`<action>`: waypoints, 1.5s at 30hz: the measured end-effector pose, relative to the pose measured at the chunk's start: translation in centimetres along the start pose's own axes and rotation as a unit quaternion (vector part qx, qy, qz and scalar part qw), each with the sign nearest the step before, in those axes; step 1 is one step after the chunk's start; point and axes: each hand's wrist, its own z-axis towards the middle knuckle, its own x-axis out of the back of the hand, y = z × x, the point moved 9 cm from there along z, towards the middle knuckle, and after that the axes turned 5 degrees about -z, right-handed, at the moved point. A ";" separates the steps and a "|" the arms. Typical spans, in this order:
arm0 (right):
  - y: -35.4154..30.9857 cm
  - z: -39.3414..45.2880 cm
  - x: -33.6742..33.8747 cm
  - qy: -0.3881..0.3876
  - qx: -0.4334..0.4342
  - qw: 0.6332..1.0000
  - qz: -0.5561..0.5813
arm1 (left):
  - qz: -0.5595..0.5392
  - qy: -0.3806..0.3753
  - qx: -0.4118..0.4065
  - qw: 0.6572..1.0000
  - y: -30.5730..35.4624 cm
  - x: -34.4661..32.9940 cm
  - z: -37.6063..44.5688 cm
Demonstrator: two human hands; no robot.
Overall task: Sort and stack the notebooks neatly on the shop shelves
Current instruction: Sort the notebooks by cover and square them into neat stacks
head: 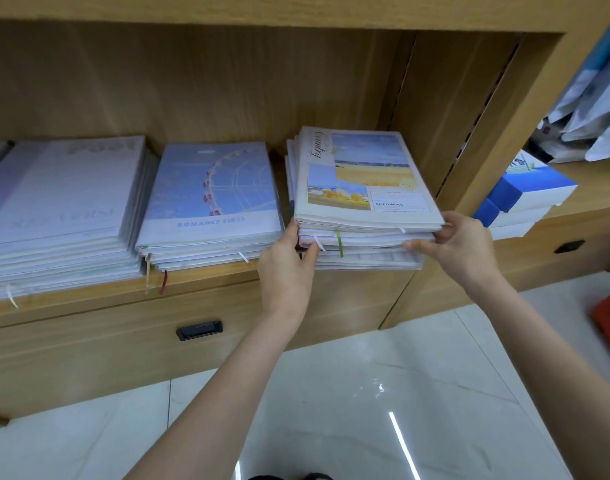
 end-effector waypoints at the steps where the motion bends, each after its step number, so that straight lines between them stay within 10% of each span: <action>1: -0.2 0.0 0.1 0.004 0.002 1.000 -0.009 | -0.029 0.004 0.007 1.000 -0.1 0.2 0.2; 31: 0.0 1.4 -0.3 0.050 -0.042 0.991 -0.114 | 0.003 -0.056 -0.059 0.997 0.2 -1.4 1.3; 45: 0.1 1.7 -0.3 0.041 -0.052 0.994 -0.085 | -0.143 -0.197 0.075 0.967 -1.0 -3.2 1.6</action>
